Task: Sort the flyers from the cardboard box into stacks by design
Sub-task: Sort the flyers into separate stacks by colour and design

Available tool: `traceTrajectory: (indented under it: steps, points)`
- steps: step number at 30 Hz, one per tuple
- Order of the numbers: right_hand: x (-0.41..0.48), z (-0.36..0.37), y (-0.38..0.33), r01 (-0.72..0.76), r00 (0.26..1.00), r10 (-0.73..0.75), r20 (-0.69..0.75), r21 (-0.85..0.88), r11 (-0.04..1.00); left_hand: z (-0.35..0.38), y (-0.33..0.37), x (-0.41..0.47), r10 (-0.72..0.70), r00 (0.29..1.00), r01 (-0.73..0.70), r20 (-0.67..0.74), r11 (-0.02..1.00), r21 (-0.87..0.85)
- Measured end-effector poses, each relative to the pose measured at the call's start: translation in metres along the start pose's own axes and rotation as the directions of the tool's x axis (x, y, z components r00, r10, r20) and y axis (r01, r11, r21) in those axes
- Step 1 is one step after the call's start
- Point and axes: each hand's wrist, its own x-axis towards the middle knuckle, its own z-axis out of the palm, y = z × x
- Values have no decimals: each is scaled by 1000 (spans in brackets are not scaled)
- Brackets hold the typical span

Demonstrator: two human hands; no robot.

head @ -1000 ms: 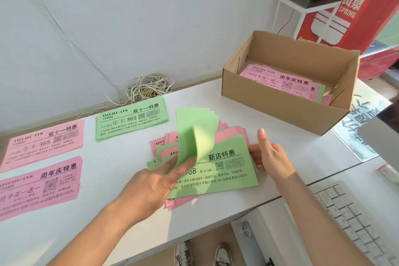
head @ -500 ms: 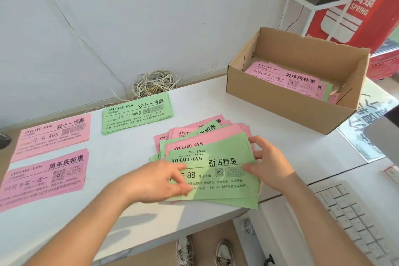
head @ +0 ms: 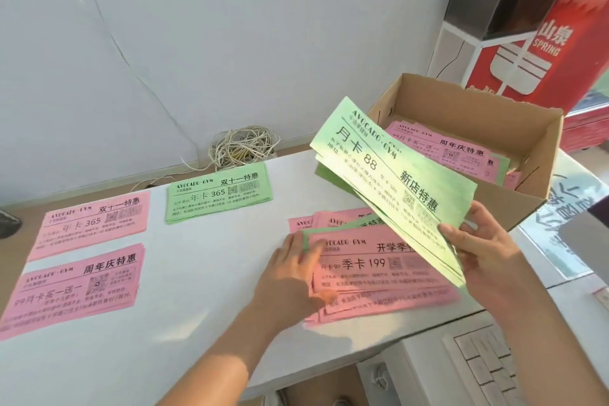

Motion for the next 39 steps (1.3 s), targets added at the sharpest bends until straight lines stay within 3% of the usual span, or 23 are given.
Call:
traceTrajectory:
  steps: [3, 5, 7, 10, 13, 14, 16, 18, 20, 23, 24, 27, 32, 35, 39]
  points:
    - [10, 35, 8, -60, 988, 55, 145, 31, 998, -8, -7, -7, -35, 997, 11, -72, 951, -309]
    - [21, 60, 16, -97, 969, 91, 231, 13, 995, -22, -26, -23, -150, 969, 15, -196, 830, -558]
    - [32, 86, 24, -131, 951, 136, 277, -38, 991, -39, -54, -45, -329, 895, -4, -303, 672, -740]
    - [48, 122, 41, -122, 950, 186, 250, -250, 961, -59, -109, -78, -571, 723, -12, -390, 553, -833]
    - [65, 149, 71, -70, 966, 202, 163, -583, 809, -66, -161, -102, -665, 593, 100, -454, 620, -778]
    - [70, 156, 81, -73, 968, 212, 131, -665, 743, -68, -171, -106, -633, 605, 139, -483, 682, -718]
    - [80, 168, 102, -68, 968, 236, 91, -804, 591, -66, -180, -111, -447, 751, 179, -486, 846, -501]
    - [87, 179, 116, -37, 974, 215, 67, -893, 448, -63, -178, -104, -209, 923, 137, -323, 963, -233]
    - [92, 185, 122, -17, 980, 189, 63, -919, 394, -58, -174, -83, -55, 988, 54, -148, 999, -8]
    - [97, 190, 128, -10, 970, 231, 82, -927, 375, -58, -169, -46, 28, 999, -25, -18, 992, 120]
    - [97, 192, 129, 9, 966, 244, 87, -953, 304, -59, -170, -35, 27, 1000, -27, 1, 992, 123]
    - [99, 194, 132, 186, 963, 215, 160, -977, -106, -60, -173, -19, 46, 999, -48, 20, 987, 155]
    - [88, 195, 139, 445, 866, 422, 269, -800, -403, -57, -178, -19, 119, 991, -109, -57, 982, 155]
    - [87, 198, 140, 479, 854, 445, 271, -745, -465, -58, -176, -19, 130, 990, -122, -58, 984, 127]
    - [89, 198, 138, 481, 863, 393, 317, -752, -450, -58, -177, -21, 123, 992, -120, -17, 984, 135]
